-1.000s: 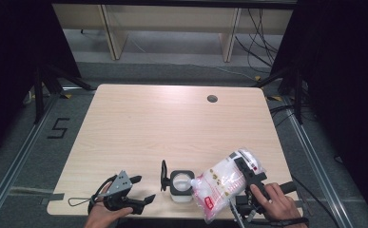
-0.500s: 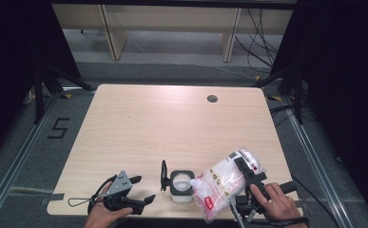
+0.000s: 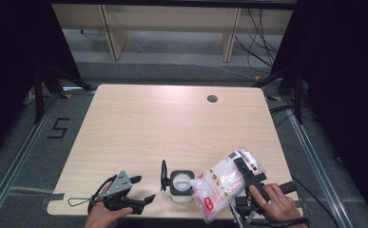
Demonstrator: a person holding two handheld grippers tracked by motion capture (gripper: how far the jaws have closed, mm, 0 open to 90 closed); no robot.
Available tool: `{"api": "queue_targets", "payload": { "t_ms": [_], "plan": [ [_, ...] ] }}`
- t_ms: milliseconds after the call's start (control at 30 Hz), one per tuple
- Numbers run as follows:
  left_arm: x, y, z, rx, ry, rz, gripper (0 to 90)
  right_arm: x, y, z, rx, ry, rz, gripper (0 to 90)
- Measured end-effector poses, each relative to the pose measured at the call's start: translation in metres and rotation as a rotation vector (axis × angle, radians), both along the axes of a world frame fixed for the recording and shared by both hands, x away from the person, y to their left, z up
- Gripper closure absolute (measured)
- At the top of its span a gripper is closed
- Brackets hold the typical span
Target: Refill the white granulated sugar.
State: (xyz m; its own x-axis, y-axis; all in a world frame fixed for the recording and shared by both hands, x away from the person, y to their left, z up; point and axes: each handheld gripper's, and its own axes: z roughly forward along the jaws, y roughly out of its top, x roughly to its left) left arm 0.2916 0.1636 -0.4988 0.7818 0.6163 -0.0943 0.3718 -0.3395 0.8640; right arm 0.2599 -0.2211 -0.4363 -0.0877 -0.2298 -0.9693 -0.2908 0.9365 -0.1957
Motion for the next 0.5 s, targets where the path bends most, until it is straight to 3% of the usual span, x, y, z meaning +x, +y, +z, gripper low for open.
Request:
{"api": "queue_targets", "payload": {
  "t_ms": [67, 133, 200, 267, 300, 333, 367, 433, 467, 500],
  "plan": [
    [-0.0009, -0.0008, 0.0001, -0.013, 0.02, 0.023, 16.6, -0.003, 0.0007, 0.0021, -0.021, 0.008, -0.035, 44.6],
    [0.0005, 0.0002, 0.0005, 0.004, -0.002, 0.003, 16.6, -0.0015, 0.0014, 0.0027, -0.028, 0.014, -0.022, 44.6],
    [0.0002, 0.0001, 0.0002, 0.002, -0.002, -0.001, 16.6, -0.0011, -0.0007, -0.0011, 0.013, 0.004, -0.013, 44.6],
    [0.0007, -0.0001, 0.0005, -0.001, 0.002, 0.007, 16.6, 0.0009, 0.0012, 0.0032, -0.032, -0.02, 0.028, 44.6],
    [0.0003, -0.0013, 0.0, -0.014, 0.006, 0.013, 16.6, 0.001, 0.001, 0.0032, -0.032, -0.02, 0.029, 44.6],
    [0.001, 0.0007, 0.0002, 0.014, -0.007, 0.003, 16.6, 0.0007, 0.0005, 0.0022, -0.021, -0.013, 0.019, 44.6],
    [-0.0001, 0.0, 0.0001, 0.001, 0.001, 0.002, 16.6, 0.0, -0.001, -0.001, 0.019, 0.007, -0.004, 44.6],
    [0.0003, 0.0002, 0.0003, -0.004, -0.001, 0.003, 16.6, 0.0011, 0.0009, 0.0029, -0.034, -0.011, 0.022, 44.6],
    [-0.0006, -0.0006, 0.0003, -0.014, 0.017, 0.023, 16.6, 0.0006, -0.0003, 0.0006, 0.0, -0.004, 0.011, 44.6],
    [0.0005, 0.0001, 0.0005, -0.001, 0.003, 0.008, 16.6, 0.0011, 0.0009, 0.003, -0.031, -0.019, 0.03, 44.6]
  ]
}}
